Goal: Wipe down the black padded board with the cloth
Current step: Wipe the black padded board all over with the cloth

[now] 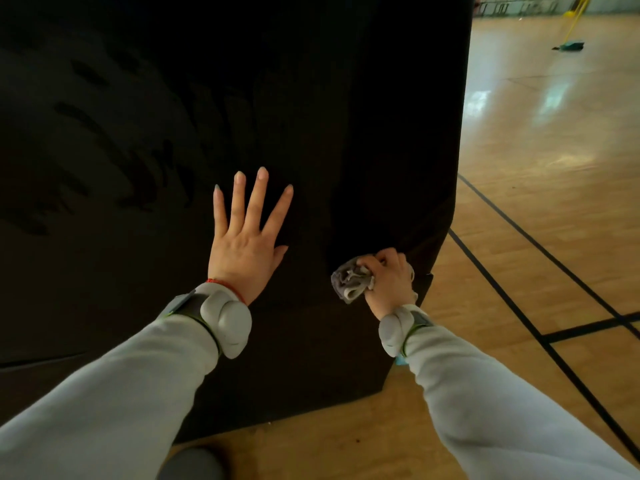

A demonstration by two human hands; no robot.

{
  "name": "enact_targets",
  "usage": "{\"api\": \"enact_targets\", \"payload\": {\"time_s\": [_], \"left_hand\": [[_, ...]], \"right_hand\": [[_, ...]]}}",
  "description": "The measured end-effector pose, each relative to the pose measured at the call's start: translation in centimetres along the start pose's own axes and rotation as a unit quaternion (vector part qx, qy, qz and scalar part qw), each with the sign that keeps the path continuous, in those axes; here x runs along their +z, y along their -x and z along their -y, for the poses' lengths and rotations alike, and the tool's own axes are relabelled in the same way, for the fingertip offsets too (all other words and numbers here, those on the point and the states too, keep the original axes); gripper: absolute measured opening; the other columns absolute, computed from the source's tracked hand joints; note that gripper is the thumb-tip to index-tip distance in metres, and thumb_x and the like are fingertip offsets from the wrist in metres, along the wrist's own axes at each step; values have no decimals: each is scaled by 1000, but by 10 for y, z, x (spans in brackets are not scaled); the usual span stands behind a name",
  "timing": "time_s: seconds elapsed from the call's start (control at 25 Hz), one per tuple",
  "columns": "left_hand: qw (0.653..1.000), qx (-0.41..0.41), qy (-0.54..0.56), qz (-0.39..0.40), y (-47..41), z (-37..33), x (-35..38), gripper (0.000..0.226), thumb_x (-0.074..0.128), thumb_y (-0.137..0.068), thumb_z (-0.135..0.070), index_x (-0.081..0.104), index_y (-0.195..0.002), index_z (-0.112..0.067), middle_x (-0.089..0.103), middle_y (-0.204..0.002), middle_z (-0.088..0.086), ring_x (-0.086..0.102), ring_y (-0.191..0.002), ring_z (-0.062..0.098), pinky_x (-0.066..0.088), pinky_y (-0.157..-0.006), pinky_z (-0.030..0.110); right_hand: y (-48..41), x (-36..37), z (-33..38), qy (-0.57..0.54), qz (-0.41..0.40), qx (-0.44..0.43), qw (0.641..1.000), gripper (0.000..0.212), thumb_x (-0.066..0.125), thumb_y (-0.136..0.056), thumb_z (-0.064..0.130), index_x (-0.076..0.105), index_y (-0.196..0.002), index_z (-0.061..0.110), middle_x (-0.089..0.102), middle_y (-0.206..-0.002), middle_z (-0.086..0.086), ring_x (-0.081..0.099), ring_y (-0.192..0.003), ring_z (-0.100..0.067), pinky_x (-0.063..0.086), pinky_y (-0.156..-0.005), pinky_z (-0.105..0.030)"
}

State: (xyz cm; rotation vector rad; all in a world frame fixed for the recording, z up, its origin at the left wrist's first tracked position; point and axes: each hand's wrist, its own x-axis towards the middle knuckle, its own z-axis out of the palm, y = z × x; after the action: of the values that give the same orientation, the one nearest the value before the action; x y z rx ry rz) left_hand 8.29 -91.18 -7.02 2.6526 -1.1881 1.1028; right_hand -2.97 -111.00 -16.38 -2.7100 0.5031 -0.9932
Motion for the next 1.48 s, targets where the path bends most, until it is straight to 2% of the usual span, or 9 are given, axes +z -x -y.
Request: {"api": "enact_targets", "payload": {"time_s": [0.24,0.36,0.44,0.64,0.76,0.88,1.04,1.16,1.48], "left_hand": [[1000,-8,2,1,-2,0,6,102,76,-73,-31,7,-149,-23,-4,-154,13,-16,-138,30,-22,-110,45],[1000,-7,7,-8,-1,-1,8,99,74,-75,-31,10,-149,-22,-3,-153,13,-9,-139,37,-19,-110,47],[1000,-4,9,-12,-2,-1,9,97,73,-76,-31,10,-149,-23,-3,-153,13,-7,-139,38,-18,-110,48],[1000,-9,16,-21,1,-5,9,93,70,-78,-30,11,-149,-22,-4,-153,13,-7,-139,38,-18,-110,48],[1000,1,18,-16,10,-6,14,94,72,-76,-28,14,-149,-22,-1,-153,13,-5,-139,39,-19,-110,47],[1000,4,18,-9,15,-5,20,94,75,-74,-27,16,-148,-22,1,-153,14,-4,-138,39,-21,-110,46],[1000,6,18,-11,12,-2,23,95,75,-74,-27,16,-148,-22,1,-152,13,-3,-138,39,-20,-110,46],[1000,7,22,-9,11,-2,26,94,73,-76,-27,14,-149,-23,-1,-152,13,-4,-138,39,-18,-110,48],[1000,8,27,-1,15,-3,20,93,72,-77,-27,13,-149,-24,-1,-154,13,-3,-140,39,-14,-111,49]], "right_hand": [[-51,-34,16,-91,-160,-9,983,30,60,-70,14,56,-99,19,38,-105,-5,39,-95,-25,35,-80,-34],[-33,-10,12,-45,-97,-10,994,36,72,-64,11,61,-98,16,45,-102,-11,38,-92,-26,29,-82,-29],[-11,8,6,-26,-41,32,998,40,76,-59,5,63,-95,15,50,-97,-16,44,-88,-31,34,-78,-33],[19,20,-3,9,111,62,992,39,69,-62,-5,65,-97,11,52,-103,-18,49,-92,-37,34,-78,-36],[10,3,5,-54,-1,63,997,32,66,-65,-1,63,-95,11,53,-100,-18,49,-91,-36,38,-77,-37],[-16,-11,13,-101,-102,46,989,28,53,-70,14,59,-98,15,48,-103,-15,39,-95,-25,33,-80,-30],[-2,14,9,-41,-47,40,997,36,73,-62,4,63,-95,15,49,-102,-16,44,-95,-33,40,-81,-39],[9,29,5,-37,-8,68,997,37,74,-59,1,65,-93,13,52,-99,-19,50,-91,-43,48,-79,-53],[18,28,5,-22,50,63,996,38,77,-57,3,65,-91,12,54,-94,-22,53,-85,-43,49,-78,-51]]}}
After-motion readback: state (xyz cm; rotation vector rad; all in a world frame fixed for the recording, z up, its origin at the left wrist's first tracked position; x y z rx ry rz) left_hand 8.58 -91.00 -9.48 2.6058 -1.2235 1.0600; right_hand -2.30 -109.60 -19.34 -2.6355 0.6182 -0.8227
